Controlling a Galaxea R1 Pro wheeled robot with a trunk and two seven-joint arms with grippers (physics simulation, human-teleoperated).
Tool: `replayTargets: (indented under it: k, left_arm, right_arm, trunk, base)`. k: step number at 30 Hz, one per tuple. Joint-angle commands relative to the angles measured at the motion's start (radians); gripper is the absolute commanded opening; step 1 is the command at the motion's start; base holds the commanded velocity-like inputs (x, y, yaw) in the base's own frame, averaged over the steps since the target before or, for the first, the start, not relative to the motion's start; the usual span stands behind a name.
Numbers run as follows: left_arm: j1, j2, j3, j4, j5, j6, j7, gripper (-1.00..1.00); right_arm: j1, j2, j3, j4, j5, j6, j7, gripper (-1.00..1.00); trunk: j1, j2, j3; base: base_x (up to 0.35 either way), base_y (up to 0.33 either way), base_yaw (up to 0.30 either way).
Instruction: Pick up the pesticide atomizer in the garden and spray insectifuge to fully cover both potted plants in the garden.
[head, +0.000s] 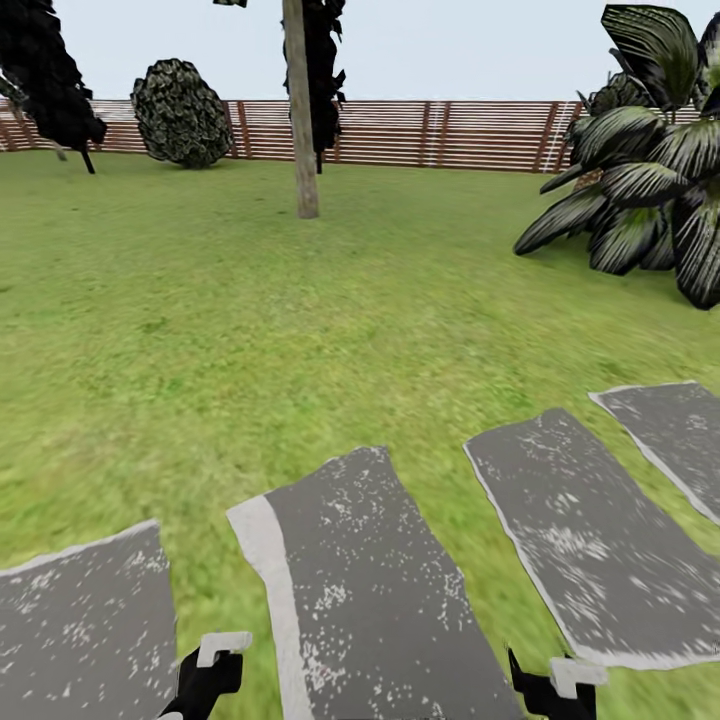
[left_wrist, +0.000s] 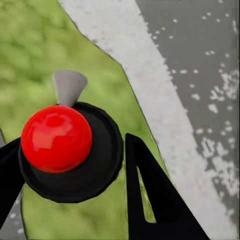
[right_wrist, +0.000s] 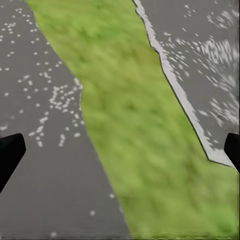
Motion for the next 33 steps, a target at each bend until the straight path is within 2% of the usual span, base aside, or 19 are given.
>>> replayTargets:
  k: [1, 33]
  left_arm:
    - [0.000, 0.000, 0.001, 0.000, 0.001, -0.003, 0.001, -1.00]
    - [0.000, 0.000, 0.001, 0.000, 0.000, -0.003, 0.001, -1.00]
  right_arm:
    - [-0.001, 0.001, -0.002, 0.003, 0.001, -0.003, 0.001, 1.00]
    - [-0.001, 0.003, -0.002, 0.007, 0.001, -0.003, -0.001, 1.00]
  trunk:
    - [0.000, 0.000, -0.001]
    - [0.000, 0.000, -0.001]
  base:
    - [0.000, 0.000, -0.300]
    - [0.000, 0.000, -0.300]
